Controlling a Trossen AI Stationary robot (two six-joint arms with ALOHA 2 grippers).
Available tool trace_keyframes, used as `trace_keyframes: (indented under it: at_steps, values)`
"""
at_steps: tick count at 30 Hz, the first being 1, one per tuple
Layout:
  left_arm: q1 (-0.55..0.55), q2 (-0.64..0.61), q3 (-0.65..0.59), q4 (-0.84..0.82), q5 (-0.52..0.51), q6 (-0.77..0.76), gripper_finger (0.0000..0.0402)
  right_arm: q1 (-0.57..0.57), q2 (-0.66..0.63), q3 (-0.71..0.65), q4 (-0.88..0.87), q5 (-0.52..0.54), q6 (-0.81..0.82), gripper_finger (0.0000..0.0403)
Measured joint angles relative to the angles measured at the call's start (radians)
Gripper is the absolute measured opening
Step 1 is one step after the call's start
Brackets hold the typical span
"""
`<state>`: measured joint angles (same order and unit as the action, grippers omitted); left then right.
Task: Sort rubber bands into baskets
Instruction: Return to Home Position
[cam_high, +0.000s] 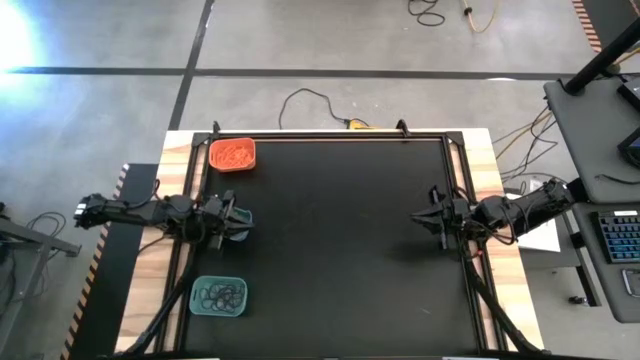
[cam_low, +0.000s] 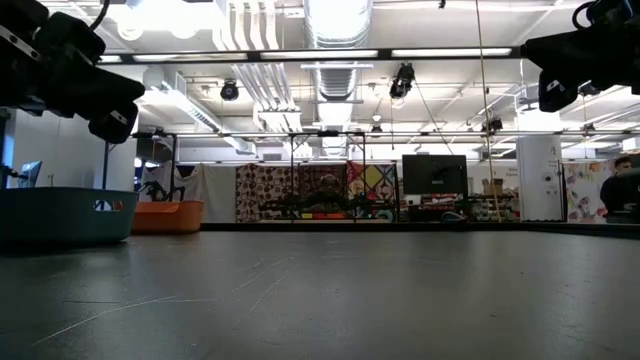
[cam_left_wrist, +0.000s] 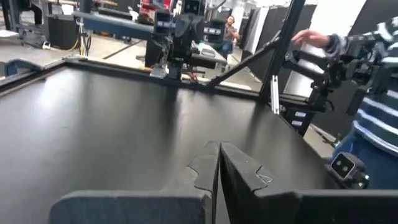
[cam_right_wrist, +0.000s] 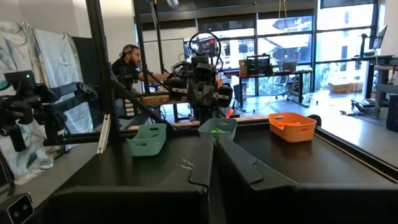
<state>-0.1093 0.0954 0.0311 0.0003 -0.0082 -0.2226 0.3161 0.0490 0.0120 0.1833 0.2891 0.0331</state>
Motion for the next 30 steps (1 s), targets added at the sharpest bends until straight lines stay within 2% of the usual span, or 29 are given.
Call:
trace_keyframes:
  at_steps: [6, 12, 30]
  values:
    - [0.000, 0.015, 0.006, 0.009, 0.000, 0.000, 0.0000, -0.004, -0.002, 0.000, -0.001, 0.000, 0.000, 0.0013]
    - [0.000, 0.016, 0.006, 0.011, 0.000, 0.000, 0.0000, -0.082, 0.005, 0.000, 0.001, -0.010, 0.000, 0.0013]
    - [0.000, 0.024, 0.006, 0.015, 0.000, 0.000, 0.0000, -0.083, 0.006, 0.001, 0.000, -0.004, 0.000, 0.0013]
